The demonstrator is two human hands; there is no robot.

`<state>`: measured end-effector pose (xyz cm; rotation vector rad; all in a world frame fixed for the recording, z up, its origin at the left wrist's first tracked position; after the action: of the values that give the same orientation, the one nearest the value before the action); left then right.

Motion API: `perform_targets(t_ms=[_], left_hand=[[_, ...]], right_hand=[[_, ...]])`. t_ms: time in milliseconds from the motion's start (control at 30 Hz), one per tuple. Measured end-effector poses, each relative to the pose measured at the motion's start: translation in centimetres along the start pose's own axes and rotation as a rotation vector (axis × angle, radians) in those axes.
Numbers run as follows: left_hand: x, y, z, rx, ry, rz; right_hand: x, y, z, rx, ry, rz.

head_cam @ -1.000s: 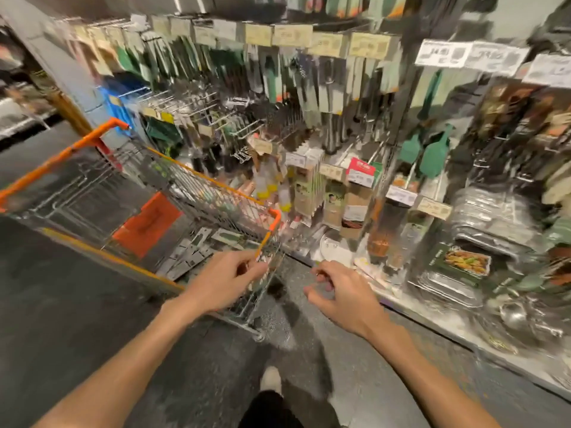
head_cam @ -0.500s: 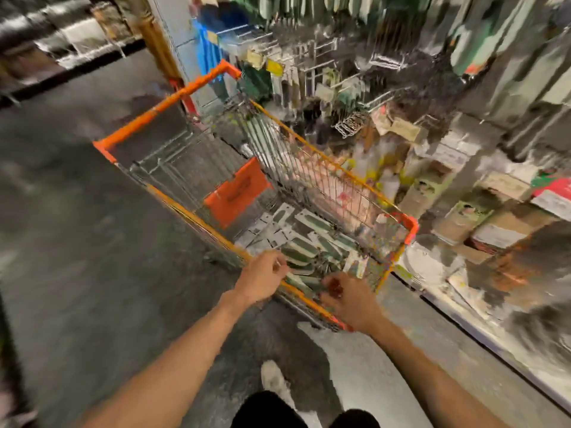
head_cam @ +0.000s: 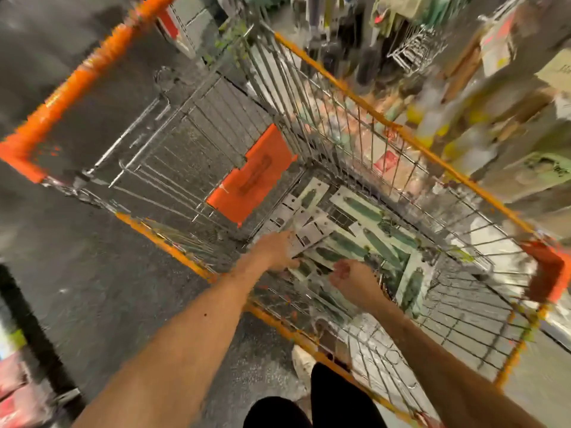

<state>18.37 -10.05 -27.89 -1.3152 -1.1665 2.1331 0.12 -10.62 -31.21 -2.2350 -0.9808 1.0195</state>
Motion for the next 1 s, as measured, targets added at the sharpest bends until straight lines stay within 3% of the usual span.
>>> perform_targets(t_ms=[133,333,500,633,733,1000], left_hand=[[-1.6,9.3,-3.5,-0.105,0.081,-0.092],[1.2,18.0,-6.6,-0.205,-0.138,-0.143],[4.3,22.4,-10.2,-0.330,-0.242,0.029],[4.8,22.0,-9.3,-0.333,-0.387,0.055],[5.5,22.4,-10.2,-0.378,-0.391,0.038],[5.7,22.6,-10.7,-0.377,-0.799,0.033]], right_hand=[[1.1,8.1,1.0,0.088,-0.094,-0.126],[3.6,17.4,4.0,0.199,-0.085,-0.174],[6.5,21.4,6.4,0.415,0.286,-0.062],[7.5,22.6,6.6,0.539,0.614,0.104],[8.0,23.4,6.3,0.555,0.829,0.135],[8.6,25.0,5.7,0.595,1.044,0.085]])
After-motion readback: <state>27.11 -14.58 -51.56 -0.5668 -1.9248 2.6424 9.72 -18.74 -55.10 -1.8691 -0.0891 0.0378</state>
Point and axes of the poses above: each hand's wrist, its own y-axis towards the middle knuckle, its own x-axis out of the palm, z = x × y, the point moved 8 cm from there along y, towards the middle knuckle, and after that the axes turned 3 degrees about -x, right-handed, at the moved point
